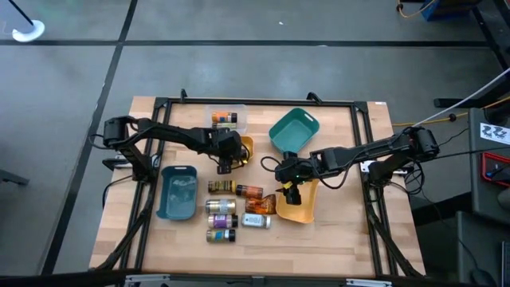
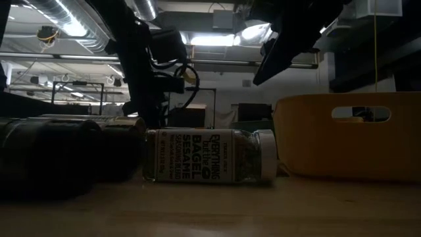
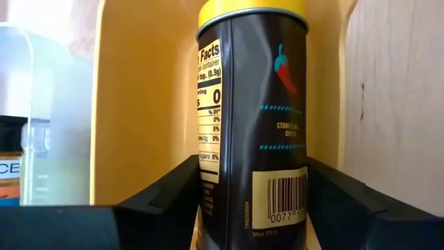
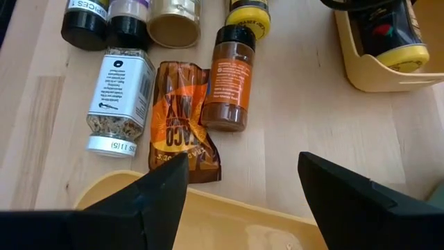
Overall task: Sort spices by type
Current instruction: Put the yellow seasoning can into the top yellow bin
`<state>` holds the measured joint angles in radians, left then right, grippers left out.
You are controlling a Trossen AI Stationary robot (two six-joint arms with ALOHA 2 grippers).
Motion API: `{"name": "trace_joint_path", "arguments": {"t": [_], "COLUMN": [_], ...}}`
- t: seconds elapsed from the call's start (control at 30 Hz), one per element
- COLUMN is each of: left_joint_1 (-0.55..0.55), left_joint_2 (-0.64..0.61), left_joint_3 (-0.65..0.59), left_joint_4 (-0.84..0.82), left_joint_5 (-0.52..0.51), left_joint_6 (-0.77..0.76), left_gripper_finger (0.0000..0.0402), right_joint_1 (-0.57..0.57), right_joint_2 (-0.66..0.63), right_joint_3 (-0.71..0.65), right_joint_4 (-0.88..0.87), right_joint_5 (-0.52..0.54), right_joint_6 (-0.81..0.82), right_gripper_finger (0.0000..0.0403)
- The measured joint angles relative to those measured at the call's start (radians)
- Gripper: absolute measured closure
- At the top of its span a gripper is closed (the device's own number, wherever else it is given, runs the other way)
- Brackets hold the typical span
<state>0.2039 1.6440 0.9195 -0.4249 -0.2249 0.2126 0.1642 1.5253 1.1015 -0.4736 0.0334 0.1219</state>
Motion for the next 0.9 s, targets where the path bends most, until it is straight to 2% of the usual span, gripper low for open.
{"name": "trace_joint_path", "arguments": {"t": [0.17, 0.4, 0.53, 0.9], "left_joint_1": [0.000, -0.001, -0.010, -0.051], "left_joint_2": [0.000, 0.000, -0.002, -0.004], "left_joint_3": [0.000, 0.000, 0.004, 0.237], "left_joint_4": [0.001, 0.010, 0.006, -0.277], "left_joint_5": [-0.051, -0.060, -0.060, -0.056], "left_joint_6": [-0.037, -0.078, -0.076, -0.111], "left_gripper_finger": [0.0186, 0.0128, 0.0120, 0.0125], "right_joint_1": [0.000, 0.000, 0.000, 0.000], "right_joint_2": [0.000, 0.000, 0.000, 0.000], "right_joint_3": [0.000, 0.000, 0.000, 0.000], "right_joint_4": [0.000, 0.000, 0.000, 0.000], "right_joint_5": [0.000, 0.000, 0.000, 0.000], "right_joint_6": [0.000, 0.000, 0.000, -0.022], "right_gripper_finger": [0.0133, 0.0133, 0.0133, 0.0133]}}
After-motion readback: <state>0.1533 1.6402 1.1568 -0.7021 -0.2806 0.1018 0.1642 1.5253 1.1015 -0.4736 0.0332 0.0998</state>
